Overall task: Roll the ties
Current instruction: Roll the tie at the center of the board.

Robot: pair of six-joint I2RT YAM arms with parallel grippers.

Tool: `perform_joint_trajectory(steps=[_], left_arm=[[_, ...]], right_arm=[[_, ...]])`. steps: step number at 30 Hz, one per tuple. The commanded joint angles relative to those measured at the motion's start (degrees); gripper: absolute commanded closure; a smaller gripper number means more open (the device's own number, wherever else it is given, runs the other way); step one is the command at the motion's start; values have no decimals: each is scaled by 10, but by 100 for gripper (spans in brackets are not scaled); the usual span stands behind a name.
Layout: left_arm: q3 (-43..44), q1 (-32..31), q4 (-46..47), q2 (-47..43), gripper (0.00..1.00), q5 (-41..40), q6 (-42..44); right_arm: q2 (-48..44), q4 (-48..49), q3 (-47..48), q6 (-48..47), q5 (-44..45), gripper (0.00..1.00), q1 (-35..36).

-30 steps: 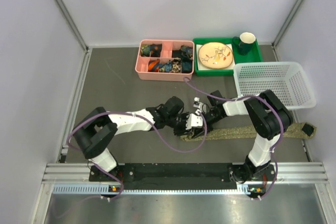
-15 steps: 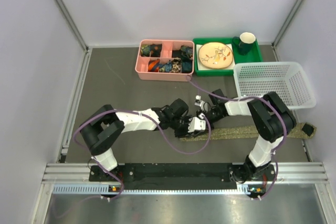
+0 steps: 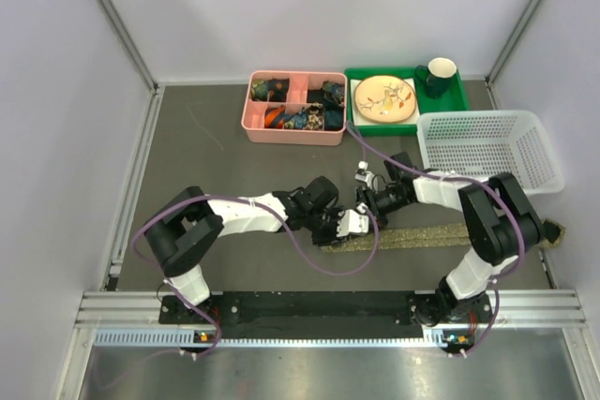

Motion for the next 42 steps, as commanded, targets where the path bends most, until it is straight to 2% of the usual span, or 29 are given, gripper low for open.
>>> perform_joint_trajectory(steps=[1,7,10,11,13,15,18,19,23,28,33,36,39,40,42], left_arm=[[7,0,-36,28,61,-32,1],[9,0,-29,32,60,-30,-6],[10,0,-33,31,60,-31,-5],[10,1,-36,31,60,-30,-3],[13,1,-55,28,56,-38,2],[16,1,-63,26,52,-48,10],[5,7,-61,8,38,-48,12],[2,9,-57,-5,31,-43,13],[-7,8,-45,-22,17,-29,12],[8,0,-19,6,6,-27,-6],[33,-16,-17,31,6,-13,-8],[42,-21,-20,46,10,-10,-16],[48,-20,-41,60,25,-15,-15],[48,-20,-56,59,34,-21,-13],[24,-16,-69,35,42,-24,-2]], right_arm=[[39,73,3,54,-36,57,5],[53,118,-5,85,-35,60,28],[62,90,8,54,-9,77,25],[64,77,9,40,-1,88,24],[65,53,14,20,13,100,17],[66,24,17,-11,28,100,10],[62,8,17,-35,49,100,3],[61,6,17,-41,52,100,0],[60,5,19,-49,53,100,-1],[60,10,23,-49,54,100,-1],[55,16,24,-44,53,100,-1],[51,18,26,-43,48,100,-1],[47,15,27,-44,42,100,0],[46,10,29,-49,42,100,0],[40,4,31,-55,43,100,0]])
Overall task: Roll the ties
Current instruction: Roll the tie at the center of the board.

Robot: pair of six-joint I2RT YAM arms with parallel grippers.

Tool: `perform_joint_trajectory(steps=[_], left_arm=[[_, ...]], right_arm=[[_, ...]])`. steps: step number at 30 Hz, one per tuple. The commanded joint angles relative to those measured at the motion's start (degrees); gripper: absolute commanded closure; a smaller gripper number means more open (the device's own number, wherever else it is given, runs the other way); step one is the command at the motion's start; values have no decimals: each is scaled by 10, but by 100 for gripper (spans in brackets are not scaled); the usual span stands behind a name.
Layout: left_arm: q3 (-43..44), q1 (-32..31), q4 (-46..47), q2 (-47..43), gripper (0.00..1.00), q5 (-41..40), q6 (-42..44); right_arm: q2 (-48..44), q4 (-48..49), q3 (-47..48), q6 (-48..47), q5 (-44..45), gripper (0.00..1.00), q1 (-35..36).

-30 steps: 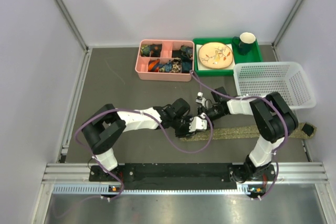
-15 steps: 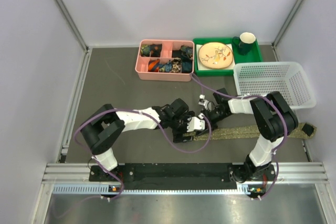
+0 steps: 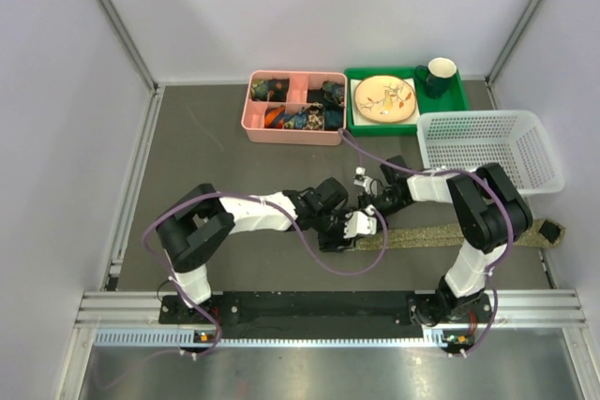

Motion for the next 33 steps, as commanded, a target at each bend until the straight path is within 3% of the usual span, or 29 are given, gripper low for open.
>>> perform_joint_trajectory(steps=[1,5,11,14,15,16,19,24,33], left_arm=[[-31,7,-50,-16,46,-11,16],[-57,9,-98,-54,60,-5,32],[-60,17,-150,-69,70,-29,73],[-64,23,-158,-72,67,-36,75],[-64,26,-158,-74,63,-39,71],[-64,32,-154,-76,50,-39,68],[-72,48,-141,-94,36,-26,54],[-101,72,-113,-141,35,-2,56],[-95,74,-64,-140,42,37,10]], right_arm=[[-24,-1,23,-20,-9,100,-3],[-21,5,30,-11,-12,100,21],[1,49,42,21,0,100,44],[15,54,46,17,19,100,56],[20,55,45,15,23,100,59],[26,56,44,11,34,100,60],[34,45,43,-6,58,100,59],[39,51,38,-14,81,100,60],[38,58,31,-15,88,100,60]])
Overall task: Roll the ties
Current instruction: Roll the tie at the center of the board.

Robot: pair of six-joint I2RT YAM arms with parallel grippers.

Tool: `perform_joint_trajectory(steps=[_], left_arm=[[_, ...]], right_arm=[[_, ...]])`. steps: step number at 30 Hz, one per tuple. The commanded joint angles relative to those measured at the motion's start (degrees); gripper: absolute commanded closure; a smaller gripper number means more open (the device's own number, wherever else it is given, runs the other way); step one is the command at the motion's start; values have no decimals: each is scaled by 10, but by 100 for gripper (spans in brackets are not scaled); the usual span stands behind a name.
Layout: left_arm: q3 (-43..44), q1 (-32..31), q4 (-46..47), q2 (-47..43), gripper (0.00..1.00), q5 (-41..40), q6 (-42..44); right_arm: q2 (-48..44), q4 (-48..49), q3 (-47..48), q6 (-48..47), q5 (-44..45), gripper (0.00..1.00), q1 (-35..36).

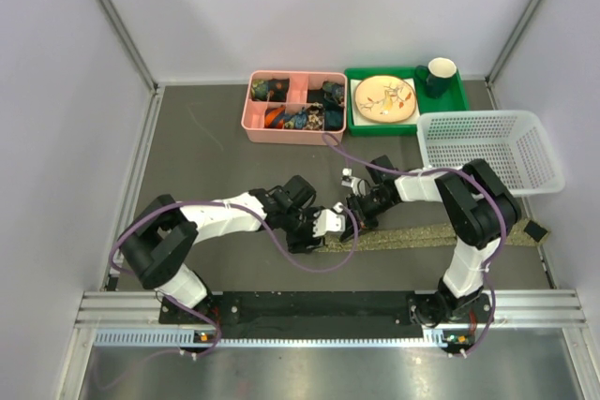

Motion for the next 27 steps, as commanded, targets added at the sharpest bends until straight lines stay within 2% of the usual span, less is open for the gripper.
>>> perform_joint_trajectory(steps=[1,7,10,21,27], left_arm=[[12,0,39,-11,43,37,-34],[46,0,43,0,57,65,-64],[66,-4,54,10,60,71,-85],[103,-49,108,81,59,57,-126],[103,-68,88,122,57,-20,-101]], right_arm=[[6,23,4,-27,51,100,3],[6,22,2,-27,55,100,3],[6,22,2,-26,56,100,4],[7,31,0,-14,59,100,6],[1,34,-4,-7,49,100,6]])
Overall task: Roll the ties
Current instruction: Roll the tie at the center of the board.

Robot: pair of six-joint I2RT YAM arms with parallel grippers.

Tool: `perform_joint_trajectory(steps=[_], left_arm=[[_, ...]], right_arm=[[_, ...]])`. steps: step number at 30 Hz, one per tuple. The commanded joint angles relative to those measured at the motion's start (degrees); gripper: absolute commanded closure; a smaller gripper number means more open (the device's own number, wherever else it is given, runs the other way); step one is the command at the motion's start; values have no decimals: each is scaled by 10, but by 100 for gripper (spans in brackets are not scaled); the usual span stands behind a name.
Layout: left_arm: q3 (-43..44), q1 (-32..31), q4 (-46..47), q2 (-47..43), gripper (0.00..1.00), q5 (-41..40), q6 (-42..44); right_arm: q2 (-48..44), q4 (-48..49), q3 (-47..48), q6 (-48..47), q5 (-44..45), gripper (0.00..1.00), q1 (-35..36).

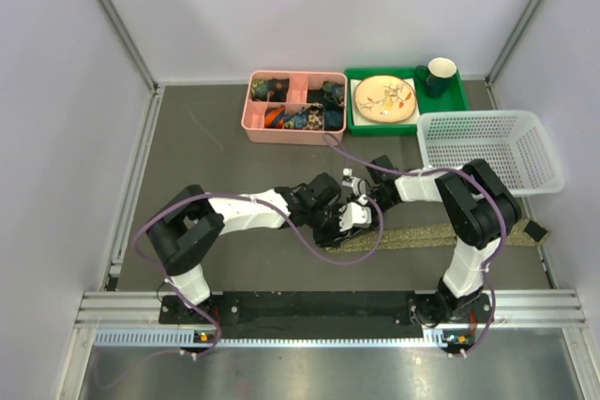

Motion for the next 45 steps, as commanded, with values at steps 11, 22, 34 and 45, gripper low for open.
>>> perform_joint_trajectory(steps=[11,22,34,45], left_arm=[[16,-15,-114,44,68,-86,64],[23,-16,-111,61,69,-82,69],[28,-16,-111,64,69,-85,58],[31,-16,-111,67,69,-82,57]], right_arm=[[-53,-50,13,-31,-44,75,-48],[-88,-67,-12,-15,-164,50,-100],[-35,-81,-3,-26,-112,44,-47],[-20,-45,0,-6,-85,75,-49]])
